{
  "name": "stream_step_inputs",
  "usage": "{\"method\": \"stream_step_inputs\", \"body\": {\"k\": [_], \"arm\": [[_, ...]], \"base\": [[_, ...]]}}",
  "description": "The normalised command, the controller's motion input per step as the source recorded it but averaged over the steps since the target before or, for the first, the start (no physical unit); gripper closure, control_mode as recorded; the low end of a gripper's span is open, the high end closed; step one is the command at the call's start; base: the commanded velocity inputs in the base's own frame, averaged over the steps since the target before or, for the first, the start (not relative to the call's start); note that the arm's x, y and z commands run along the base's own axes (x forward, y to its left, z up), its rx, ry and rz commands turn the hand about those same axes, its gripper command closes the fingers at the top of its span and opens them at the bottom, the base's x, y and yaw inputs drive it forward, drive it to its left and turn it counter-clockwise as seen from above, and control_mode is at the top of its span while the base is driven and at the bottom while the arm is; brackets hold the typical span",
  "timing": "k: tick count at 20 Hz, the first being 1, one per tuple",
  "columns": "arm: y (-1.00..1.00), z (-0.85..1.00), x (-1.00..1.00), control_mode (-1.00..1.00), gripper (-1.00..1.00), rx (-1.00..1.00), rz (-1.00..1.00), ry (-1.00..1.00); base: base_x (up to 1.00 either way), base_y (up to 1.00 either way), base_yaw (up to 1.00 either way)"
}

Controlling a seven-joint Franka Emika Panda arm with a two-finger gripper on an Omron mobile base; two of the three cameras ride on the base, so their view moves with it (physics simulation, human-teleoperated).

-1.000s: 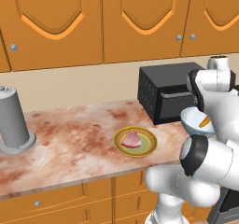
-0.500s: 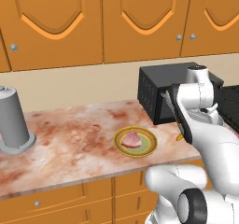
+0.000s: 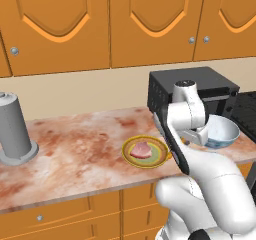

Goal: Place the steak on the plate and place the carrot on the same plate.

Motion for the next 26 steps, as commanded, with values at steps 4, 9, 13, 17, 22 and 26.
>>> {"method": "stream_step_inputs", "body": {"k": [4,9,13,17,22,26], "arm": [[0.08,-0.07,0.65,-1.0,1.0,0.0,0.16,0.0],[0.03,-0.32,0.65,-1.0,1.0,0.0,0.21,0.1],[0.13,-0.49,0.59,-1.0,1.0,0.0,0.2,0.1],[0.31,-0.38,0.46,-1.0,1.0,0.0,0.13,0.08],[0.16,-0.45,0.49,-1.0,1.0,0.0,0.04,0.02],[0.02,-0.48,0.3,-1.0,1.0,0.0,0.04,0.0]], "base": [[0.0,0.0,0.0],[0.0,0.0,0.0],[0.0,0.0,0.0],[0.0,0.0,0.0],[0.0,0.0,0.0],[0.0,0.0,0.0]]}}
